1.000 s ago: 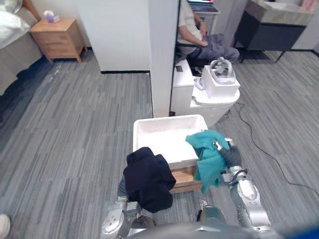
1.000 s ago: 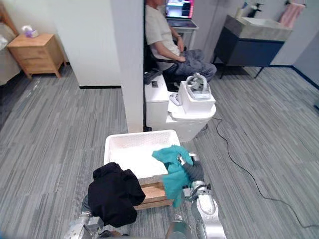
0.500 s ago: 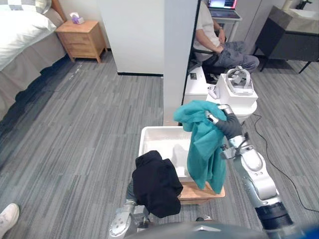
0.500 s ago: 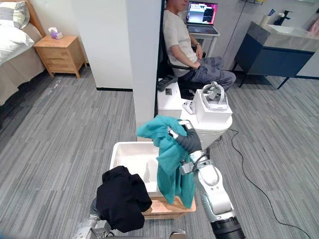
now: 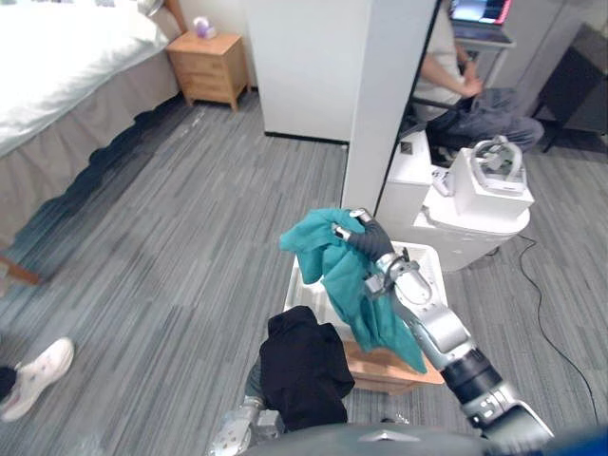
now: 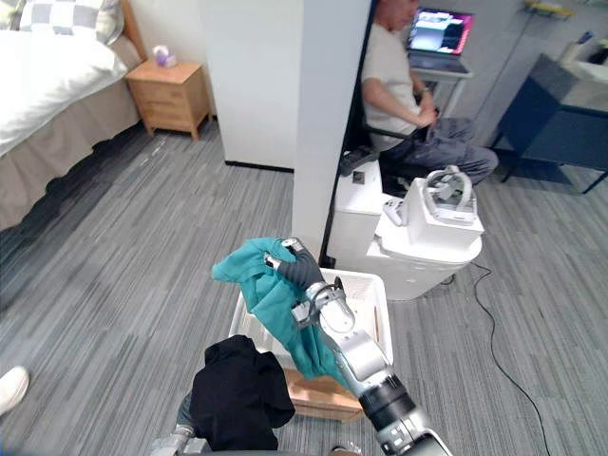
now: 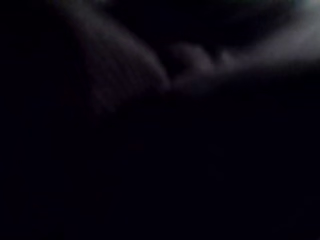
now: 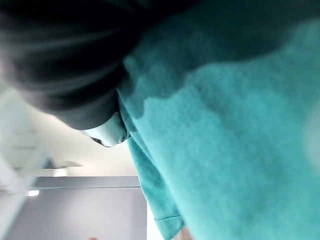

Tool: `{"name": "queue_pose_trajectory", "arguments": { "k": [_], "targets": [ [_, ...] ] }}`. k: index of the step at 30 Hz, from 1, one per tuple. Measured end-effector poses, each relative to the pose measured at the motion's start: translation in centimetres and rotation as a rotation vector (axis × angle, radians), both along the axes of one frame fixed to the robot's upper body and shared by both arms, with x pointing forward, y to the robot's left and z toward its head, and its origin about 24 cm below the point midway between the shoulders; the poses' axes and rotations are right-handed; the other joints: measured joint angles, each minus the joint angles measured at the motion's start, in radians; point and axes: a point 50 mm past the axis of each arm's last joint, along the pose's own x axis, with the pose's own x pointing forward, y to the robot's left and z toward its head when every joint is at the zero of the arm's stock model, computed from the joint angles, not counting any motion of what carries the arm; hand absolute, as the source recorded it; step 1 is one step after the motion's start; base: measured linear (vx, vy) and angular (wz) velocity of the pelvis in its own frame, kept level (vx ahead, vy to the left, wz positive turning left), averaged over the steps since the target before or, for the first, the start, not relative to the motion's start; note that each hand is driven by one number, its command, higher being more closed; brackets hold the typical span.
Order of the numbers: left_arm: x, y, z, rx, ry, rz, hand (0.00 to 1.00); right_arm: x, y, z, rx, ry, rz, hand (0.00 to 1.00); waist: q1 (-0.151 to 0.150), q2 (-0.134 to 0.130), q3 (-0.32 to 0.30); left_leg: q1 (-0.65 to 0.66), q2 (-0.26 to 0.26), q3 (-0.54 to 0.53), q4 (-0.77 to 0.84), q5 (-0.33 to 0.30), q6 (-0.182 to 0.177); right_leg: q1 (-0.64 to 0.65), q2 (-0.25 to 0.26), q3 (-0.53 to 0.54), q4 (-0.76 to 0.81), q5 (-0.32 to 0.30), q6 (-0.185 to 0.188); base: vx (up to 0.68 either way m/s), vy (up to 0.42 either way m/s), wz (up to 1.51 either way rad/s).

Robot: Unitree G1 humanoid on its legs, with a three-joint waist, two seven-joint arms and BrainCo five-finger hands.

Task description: Tidy the bed and pick cloth on bed and put in laundry

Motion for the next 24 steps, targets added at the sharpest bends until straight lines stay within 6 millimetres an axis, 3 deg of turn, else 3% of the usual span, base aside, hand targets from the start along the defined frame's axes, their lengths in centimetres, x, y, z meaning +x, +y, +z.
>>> {"name": "queue_pose_trajectory", "arguments": {
  "k": [3,5,9,14,15,19,21,24],
  "targets": [
    [2.9,0.1,1.4,0.01,-0.102,-0.017,1.0,3.1,-0.7,3.2,-0.055,-0.1,-0.076,1.0,0.008,0.017,0.099,-0.088,0.004,0.027,0.001,0.05,0.002,-0.091,-0.018,-0.019,0.038,-0.002,-0.004,-0.13,-0.02,0.3],
    [4.5,0.0,2.6,0.009,-0.182,-0.019,1.0,5.1,-2.9,5.5,-0.068,-0.159,-0.156,1.0,0.017,0.037,0.16,-0.145,-0.003,0.021,0.001,0.096,0.005,-0.146,-0.027,-0.033,0.048,0.013,0.006,-0.05,-0.001,0.23],
    [5.3,0.2,3.1,0.007,-0.231,0.002,1.0,6.5,-6.8,6.6,-0.128,-0.202,-0.251,1.0,0.014,0.059,0.202,-0.192,-0.015,0.029,0.021,0.105,0.0,-0.174,-0.036,-0.035,0.045,0.017,0.004,0.07,0.026,0.17],
    [6.2,0.1,3.0,0.012,-0.254,0.005,1.0,6.9,-9.4,7.0,-0.171,-0.243,-0.289,1.0,0.01,0.094,0.228,-0.227,-0.014,0.052,0.03,0.1,-0.003,-0.208,-0.03,-0.003,0.023,0.042,-0.003,0.04,0.018,-0.1],
    [6.3,0.1,3.0,0.011,-0.259,0.007,1.0,6.9,-9.7,6.7,-0.169,-0.239,-0.282,0.0,0.008,0.104,0.237,-0.229,-0.013,0.059,0.035,0.094,-0.002,-0.207,-0.027,0.002,0.011,0.05,-0.003,0.01,0.029,-0.21],
    [6.4,0.3,2.8,0.0,-0.268,0.011,1.0,6.1,-10.1,4.8,-0.162,-0.213,-0.27,0.0,-0.003,0.118,0.248,-0.249,-0.008,0.081,0.061,0.069,0.007,-0.22,-0.021,0.027,-0.007,0.059,0.0,0.0,0.026,-0.18],
    [6.4,0.3,2.7,0.0,-0.273,0.014,1.0,5.3,-10.3,2.5,-0.16,-0.159,-0.268,0.0,-0.008,0.118,0.249,-0.261,0.0,0.09,0.072,0.063,0.007,-0.233,-0.017,0.037,-0.007,0.061,-0.001,0.0,-0.001,-0.12],
    [6.5,0.3,2.9,0.0,-0.292,0.018,1.0,4.4,-10.2,0.6,-0.147,-0.114,-0.265,0.0,-0.014,0.118,0.249,-0.258,0.002,0.102,0.074,0.06,0.008,-0.237,-0.014,0.05,-0.007,0.061,-0.001,0.01,0.002,-0.15]
  ]
}}
